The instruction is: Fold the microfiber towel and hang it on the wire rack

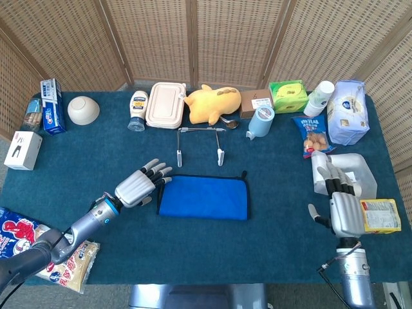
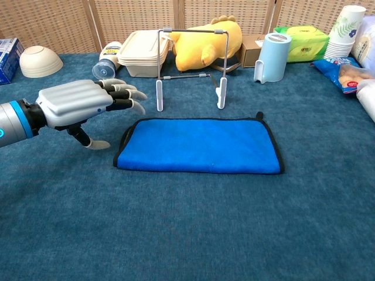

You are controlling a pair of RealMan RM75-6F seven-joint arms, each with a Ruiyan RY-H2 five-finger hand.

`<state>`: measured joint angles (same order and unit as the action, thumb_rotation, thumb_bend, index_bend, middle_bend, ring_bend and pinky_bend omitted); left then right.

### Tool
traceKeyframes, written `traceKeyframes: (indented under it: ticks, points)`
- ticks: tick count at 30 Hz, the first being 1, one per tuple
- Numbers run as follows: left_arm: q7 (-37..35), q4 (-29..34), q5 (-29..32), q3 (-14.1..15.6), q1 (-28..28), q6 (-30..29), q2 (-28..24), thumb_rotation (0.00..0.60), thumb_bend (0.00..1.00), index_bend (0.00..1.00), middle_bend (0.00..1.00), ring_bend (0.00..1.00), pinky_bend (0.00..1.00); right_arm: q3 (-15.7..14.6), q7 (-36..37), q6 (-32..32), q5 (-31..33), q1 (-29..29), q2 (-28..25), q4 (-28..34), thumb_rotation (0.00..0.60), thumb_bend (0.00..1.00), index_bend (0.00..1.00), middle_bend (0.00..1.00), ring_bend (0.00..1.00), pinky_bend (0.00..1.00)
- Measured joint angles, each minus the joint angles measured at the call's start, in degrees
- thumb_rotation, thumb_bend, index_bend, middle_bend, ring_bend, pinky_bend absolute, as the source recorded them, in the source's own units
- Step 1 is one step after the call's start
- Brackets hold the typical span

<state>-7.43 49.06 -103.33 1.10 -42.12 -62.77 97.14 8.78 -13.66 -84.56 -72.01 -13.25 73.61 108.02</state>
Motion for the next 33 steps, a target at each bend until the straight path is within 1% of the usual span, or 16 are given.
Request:
traceKeyframes:
  ticks: [7,25,33]
  points:
    - [-0.62,-1.98,0.63,0.86,-1.16,0.02,1.64,0.600,0.34,0.20,0.08,0.00,0.00,0.30,0.02,-0.07,0.16,0.47,0.07,0.03,0.600,0.28,0.08,0.00,0.00,0.00]
    - [-1.25,-4.86,2.51,1.56,-2.98,-0.10,5.05,0.600,0.34,0.22,0.09,0.00,0.00,0.68,0.30,-0.76,-0.16,1.82,-0.46,0.43,0.600,0.29,0.08,0.00,0.00,0.00]
    - [-2.48,-5.05,3.68,1.06,-3.36,-0.85,6.35,0.600,0.34,0.23,0.11,0.00,0.00,0.72,0.55,-0.78,-0.31,2.24,-0.56,0.49,0.600,0.28,0.08,0.00,0.00,0.00]
